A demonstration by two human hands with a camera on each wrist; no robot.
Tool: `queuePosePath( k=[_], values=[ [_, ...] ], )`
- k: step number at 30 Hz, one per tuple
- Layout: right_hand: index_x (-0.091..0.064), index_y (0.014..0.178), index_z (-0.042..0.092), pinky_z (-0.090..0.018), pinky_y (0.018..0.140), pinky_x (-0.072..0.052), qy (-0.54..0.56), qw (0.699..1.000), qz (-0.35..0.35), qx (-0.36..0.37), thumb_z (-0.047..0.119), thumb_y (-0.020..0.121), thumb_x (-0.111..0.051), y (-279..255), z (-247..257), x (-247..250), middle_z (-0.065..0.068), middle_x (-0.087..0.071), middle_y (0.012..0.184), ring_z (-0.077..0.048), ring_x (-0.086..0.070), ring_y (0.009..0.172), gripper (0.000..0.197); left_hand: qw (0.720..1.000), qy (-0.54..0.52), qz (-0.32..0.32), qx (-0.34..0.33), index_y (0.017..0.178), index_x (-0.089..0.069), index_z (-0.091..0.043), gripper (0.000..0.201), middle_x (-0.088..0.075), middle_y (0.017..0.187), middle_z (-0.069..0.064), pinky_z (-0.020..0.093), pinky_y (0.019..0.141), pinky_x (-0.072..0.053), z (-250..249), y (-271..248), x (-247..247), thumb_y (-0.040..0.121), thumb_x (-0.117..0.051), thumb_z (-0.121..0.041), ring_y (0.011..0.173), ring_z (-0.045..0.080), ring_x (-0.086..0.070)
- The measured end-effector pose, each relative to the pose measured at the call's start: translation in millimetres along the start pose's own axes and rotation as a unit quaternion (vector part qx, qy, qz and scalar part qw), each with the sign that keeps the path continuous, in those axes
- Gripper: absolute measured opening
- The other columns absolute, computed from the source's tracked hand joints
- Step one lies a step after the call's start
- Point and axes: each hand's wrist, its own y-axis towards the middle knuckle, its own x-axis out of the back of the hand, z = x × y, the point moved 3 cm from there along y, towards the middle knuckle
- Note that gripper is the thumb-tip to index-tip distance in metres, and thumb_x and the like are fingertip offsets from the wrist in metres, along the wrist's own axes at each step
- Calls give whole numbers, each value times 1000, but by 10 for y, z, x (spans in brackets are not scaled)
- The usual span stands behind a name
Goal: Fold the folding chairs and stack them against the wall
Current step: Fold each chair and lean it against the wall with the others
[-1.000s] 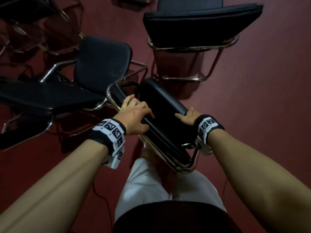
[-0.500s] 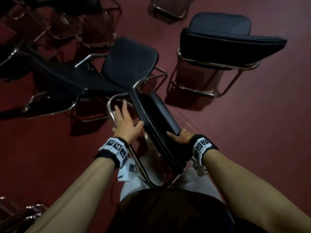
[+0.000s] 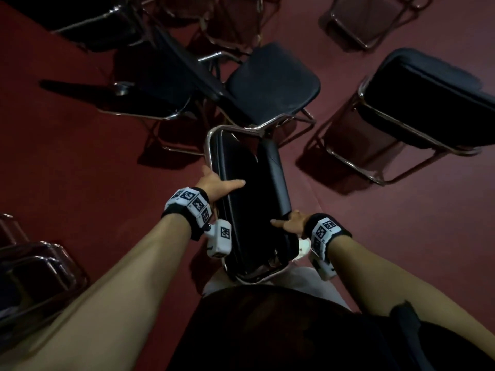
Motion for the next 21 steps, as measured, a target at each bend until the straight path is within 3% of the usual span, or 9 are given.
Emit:
queuePosePath(
  k=[4,6,7,11,14,16,18,20,21],
  values=[
    [-48,136,-4,-40,95,-55,-86,996,9,-8,38,87,-66,-37,360,-474,-19,-59,129,-34,-62,113,66,999,31,33,29,131,-52,-12,115,-66,121,3,36,92,-55,516,9,241,42,-86,-76,103,23,-66],
    [-52,133,-2,-39,93,-56,-112,994,6,-9,36,86,-63,-106,579,-697,-18,-61,126,-33,-64,111,62,996,39,69,51,143,-43,-10,146,-59,137,7,42,97,-54,863,19,353,24,-84,-83,116,29,-63],
    [-52,132,-1,-38,90,-56,-123,992,5,-8,37,85,-62,-132,687,-802,-18,-63,124,-33,-65,108,61,995,34,76,59,150,-31,-10,152,-50,146,9,46,102,-51,1007,4,409,28,-85,-81,126,33,-57],
    [-53,135,6,-33,80,-52,-185,982,5,19,36,84,-54,-149,1172,-1192,-18,-59,132,-30,-63,104,59,997,15,53,50,152,-15,-12,131,-41,151,13,48,111,-43,1465,-67,757,53,-86,-61,135,36,-46],
    [-54,136,9,-36,88,-52,-236,971,15,27,25,91,-52,-360,1547,-1385,-18,-57,135,-34,-60,116,48,999,20,42,20,154,-13,-13,133,-43,150,12,46,110,-44,1897,-174,992,55,-80,-72,133,34,-48],
    [-56,131,32,-41,97,-52,-291,954,63,39,19,95,-50,-263,1510,-1478,-17,-58,130,-37,-59,121,38,997,9,68,28,154,-11,-16,136,-46,146,11,44,103,-51,2249,-234,938,52,-79,-75,124,30,-55],
    [-48,128,57,-43,98,-52,-368,924,89,51,26,92,-53,-217,1527,-1601,-15,-61,128,-36,-62,116,48,995,-59,72,43,151,-14,-19,118,-49,138,10,44,93,-58,2594,-268,897,66,-83,-61,109,24,-59],
    [-41,148,30,-43,104,-47,-366,928,38,52,26,92,-58,-255,1881,-1664,-13,-54,140,-34,-57,123,58,992,-100,54,49,149,-20,-19,109,-53,129,5,42,87,-61,2852,-303,1002,68,-83,-56,104,22,-61],
    [-31,153,16,-43,107,-43,-377,921,-11,99,25,94,-58,-370,2216,-1698,-15,-47,145,-35,-53,128,65,991,-113,49,52,147,-24,-20,109,-55,125,3,41,84,-62,2936,-329,1094,64,-84,-57,103,22,-64]
  ],
)
